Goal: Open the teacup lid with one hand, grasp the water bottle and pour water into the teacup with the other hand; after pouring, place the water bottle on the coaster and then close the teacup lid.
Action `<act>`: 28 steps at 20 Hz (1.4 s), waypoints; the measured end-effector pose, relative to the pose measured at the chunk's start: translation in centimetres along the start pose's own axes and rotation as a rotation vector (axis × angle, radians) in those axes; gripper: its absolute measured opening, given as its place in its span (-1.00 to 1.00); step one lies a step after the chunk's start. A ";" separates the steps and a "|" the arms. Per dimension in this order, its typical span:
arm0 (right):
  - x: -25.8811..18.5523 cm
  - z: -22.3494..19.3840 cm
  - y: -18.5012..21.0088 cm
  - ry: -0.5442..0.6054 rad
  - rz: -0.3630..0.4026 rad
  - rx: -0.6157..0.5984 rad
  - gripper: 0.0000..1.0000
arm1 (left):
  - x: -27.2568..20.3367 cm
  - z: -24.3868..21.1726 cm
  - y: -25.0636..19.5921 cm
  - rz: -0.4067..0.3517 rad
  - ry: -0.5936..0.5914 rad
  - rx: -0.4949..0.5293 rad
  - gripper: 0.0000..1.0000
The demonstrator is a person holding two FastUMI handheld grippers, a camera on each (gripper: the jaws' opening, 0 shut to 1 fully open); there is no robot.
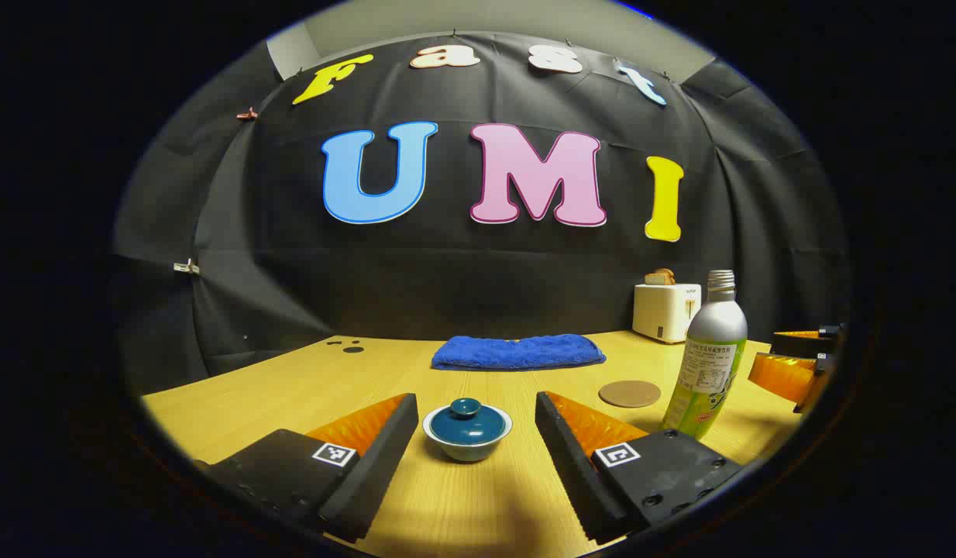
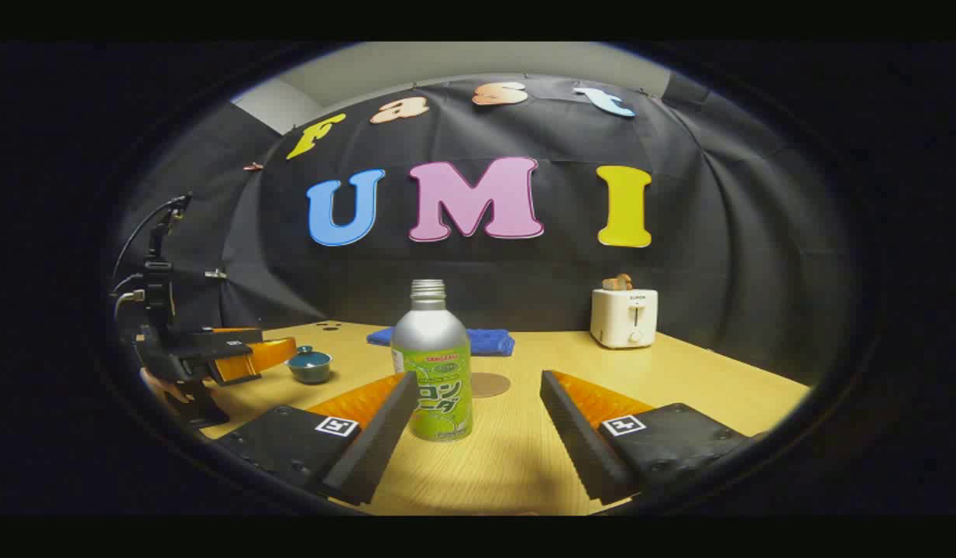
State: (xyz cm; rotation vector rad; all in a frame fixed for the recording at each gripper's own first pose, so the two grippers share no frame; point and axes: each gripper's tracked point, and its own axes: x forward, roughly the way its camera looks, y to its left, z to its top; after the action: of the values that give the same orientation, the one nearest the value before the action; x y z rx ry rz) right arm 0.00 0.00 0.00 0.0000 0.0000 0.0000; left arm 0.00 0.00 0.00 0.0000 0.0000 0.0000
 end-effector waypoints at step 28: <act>-0.6 0.6 3.3 -0.010 0.059 -0.059 0.93 | 0.0 -0.1 0.0 0.000 -0.001 -0.001 0.93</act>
State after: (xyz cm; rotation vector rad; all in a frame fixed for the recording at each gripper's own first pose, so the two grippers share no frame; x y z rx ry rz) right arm -0.57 3.31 0.64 -0.0590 -0.0104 0.0585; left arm 0.04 0.01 -0.13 -0.0009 -0.0011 0.0002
